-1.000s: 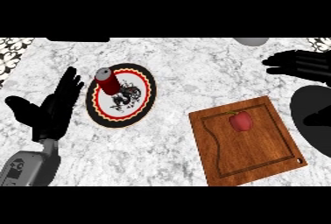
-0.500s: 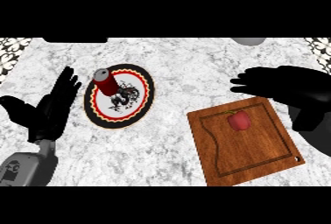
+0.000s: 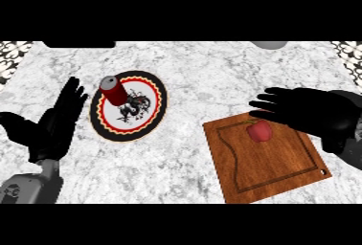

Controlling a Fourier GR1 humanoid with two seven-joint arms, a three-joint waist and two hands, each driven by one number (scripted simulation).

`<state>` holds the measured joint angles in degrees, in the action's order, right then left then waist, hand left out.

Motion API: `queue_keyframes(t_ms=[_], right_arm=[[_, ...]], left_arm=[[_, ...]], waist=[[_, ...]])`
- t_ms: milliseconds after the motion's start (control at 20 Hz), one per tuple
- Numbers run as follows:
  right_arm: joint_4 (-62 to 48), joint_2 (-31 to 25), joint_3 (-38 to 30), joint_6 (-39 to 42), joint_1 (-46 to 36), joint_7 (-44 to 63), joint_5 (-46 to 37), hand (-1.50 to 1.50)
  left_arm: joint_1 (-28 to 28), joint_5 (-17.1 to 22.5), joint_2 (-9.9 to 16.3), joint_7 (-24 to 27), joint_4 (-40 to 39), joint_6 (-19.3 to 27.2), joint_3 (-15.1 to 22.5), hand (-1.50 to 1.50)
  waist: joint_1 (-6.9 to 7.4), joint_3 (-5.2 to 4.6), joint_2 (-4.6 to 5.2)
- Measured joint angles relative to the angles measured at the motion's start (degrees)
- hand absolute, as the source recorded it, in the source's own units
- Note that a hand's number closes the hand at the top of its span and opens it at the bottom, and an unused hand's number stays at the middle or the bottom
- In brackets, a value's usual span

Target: Pick the bell pepper from the cutting board and place it in the pan

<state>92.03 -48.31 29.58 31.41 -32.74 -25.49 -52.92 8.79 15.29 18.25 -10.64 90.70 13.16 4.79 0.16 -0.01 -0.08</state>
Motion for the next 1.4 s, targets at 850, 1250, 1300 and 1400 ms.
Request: queue_keyframes(t_ms=[850,1250,1300,1400], right_arm=[[8.62,10.39,0.08,1.04,8.33,6.8,-17.57,-1.5],[1.42,16.38,-1.35,-0.75,7.37,5.78,-24.8,-1.5],[-0.09,16.94,-1.63,-1.64,7.41,5.17,-25.36,-1.5],[-1.91,18.58,-1.6,-2.35,7.34,4.91,-26.83,-1.5]], left_arm=[[0.76,-2.28,-2.07,0.01,-1.73,-3.3,-3.44,0.0],[0.12,-3.39,-3.1,-0.91,-0.32,-4.63,-4.79,0.0],[-0.26,-3.3,-2.96,-0.87,-0.13,-5.13,-5.17,0.0],[0.96,-3.39,-2.79,-2.58,0.41,-5.1,-5.77,0.0]], waist=[[-0.07,0.0,0.06],[0.1,0.0,0.08],[0.13,0.01,0.09],[0.11,0.01,0.1]])
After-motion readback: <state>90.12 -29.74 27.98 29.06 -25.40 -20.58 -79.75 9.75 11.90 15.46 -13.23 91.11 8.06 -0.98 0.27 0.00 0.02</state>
